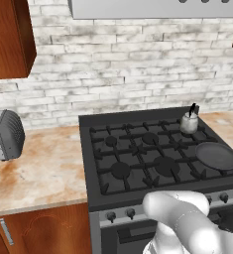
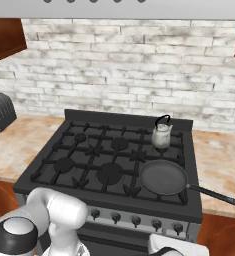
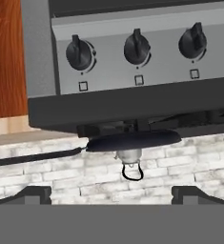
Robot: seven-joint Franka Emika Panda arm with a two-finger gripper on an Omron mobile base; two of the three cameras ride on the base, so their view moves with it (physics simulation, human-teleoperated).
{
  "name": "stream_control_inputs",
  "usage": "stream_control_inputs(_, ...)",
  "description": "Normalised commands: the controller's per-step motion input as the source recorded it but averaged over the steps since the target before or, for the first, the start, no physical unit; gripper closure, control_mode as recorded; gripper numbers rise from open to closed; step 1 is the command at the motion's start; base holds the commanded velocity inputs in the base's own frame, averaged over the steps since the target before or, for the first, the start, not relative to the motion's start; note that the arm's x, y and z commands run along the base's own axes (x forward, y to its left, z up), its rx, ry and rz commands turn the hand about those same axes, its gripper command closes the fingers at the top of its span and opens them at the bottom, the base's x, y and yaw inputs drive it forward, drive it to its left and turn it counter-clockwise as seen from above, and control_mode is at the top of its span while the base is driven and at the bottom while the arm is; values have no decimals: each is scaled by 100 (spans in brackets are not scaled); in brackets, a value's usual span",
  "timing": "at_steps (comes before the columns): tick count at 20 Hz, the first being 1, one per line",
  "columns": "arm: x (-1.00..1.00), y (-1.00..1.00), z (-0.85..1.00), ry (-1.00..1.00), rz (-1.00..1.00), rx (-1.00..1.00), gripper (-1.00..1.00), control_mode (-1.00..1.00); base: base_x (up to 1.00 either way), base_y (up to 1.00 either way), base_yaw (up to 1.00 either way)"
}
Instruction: Pick the pan from the cabinet and place it on the stove. Then turn on the stove burner for the pan.
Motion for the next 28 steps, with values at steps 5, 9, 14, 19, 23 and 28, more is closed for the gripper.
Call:
stream_control_inputs(5, 14, 2, -22, 0, 0, 0, -100, -100, 0, 0, 0)
stream_control_inputs(9, 23, 0, -26, 0, 0, -2, -100, -100, 0, 0, 0)
stream_control_inputs(14, 23, 0, -25, 0, 0, -1, -100, -100, 0, 0, 0)
stream_control_inputs(19, 20, -9, -29, 0, 0, 0, -100, -100, 0, 0, 0)
stream_control_inputs(23, 17, -13, -33, 2, 0, 0, -100, -100, 0, 0, 0)
stream_control_inputs(28, 17, -4, -30, 0, 0, 0, -100, -100, 0, 0, 0)
